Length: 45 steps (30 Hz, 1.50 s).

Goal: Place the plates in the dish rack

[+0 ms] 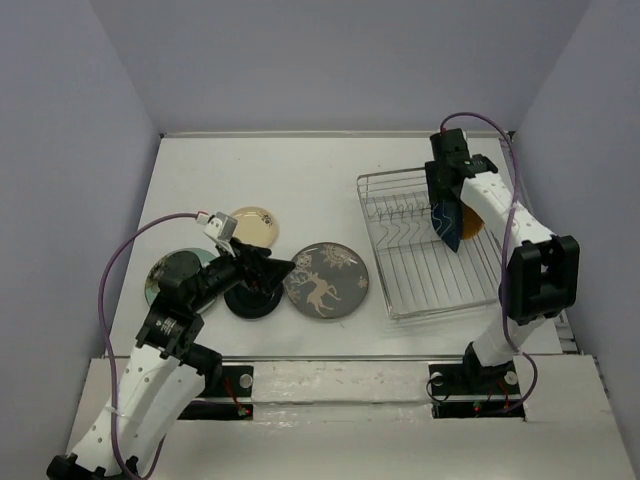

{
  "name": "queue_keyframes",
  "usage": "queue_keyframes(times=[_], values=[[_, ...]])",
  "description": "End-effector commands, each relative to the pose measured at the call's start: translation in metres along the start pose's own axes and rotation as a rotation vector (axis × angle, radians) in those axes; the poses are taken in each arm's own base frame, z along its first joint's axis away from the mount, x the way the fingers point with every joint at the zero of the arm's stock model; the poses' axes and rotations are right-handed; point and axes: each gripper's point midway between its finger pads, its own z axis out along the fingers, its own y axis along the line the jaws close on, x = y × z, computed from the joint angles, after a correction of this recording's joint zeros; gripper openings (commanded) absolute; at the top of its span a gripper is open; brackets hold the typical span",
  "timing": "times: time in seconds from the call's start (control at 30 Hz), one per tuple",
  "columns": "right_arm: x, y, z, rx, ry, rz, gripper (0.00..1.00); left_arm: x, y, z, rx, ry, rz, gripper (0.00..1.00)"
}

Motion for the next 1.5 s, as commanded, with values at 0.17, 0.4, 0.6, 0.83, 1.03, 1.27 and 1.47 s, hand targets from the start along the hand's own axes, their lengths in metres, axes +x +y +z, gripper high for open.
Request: queue_keyframes(times=[0.17, 0.4, 0.6, 0.83, 1.03, 1.27, 1.47], values=[[-0.056, 0.014, -0.104, -0.339, -0.312, 0.338, 0.85, -0.024, 0.038, 0.006, -0.209, -0.074, -0.043, 0.99], [-0.045, 0.072, -0.179, -0.738, -0.506, 0.424, 0.77, -0.026, 0.08, 0.022, -0.363, -0.169, -0.212, 0.99], [-0.015, 0.116, -0.212, -0.971, -0.585, 0.418, 0.16, -0.027, 0.145, 0.016, -0.609, -0.316, -0.321, 0.88], [0.013, 0.146, -0.22, -1.115, -0.586, 0.359, 0.21, -0.022, 0.234, -0.004, -0.856, -0.35, -0.428, 0.84], [0.026, 0.148, -0.23, -1.176, -0.63, 0.313, 0.22, -0.024, 0.286, -0.028, -1.036, -0.374, -0.466, 0.8], [0.039, 0.153, -0.226, -1.201, -0.626, 0.299, 0.22, -0.021, 0.314, -0.026, -1.143, -0.305, -0.431, 0.72], [0.039, 0.153, -0.234, -1.237, -0.642, 0.299, 0.22, 0.006, 0.329, -0.003, -1.103, -0.16, -0.45, 0.66]])
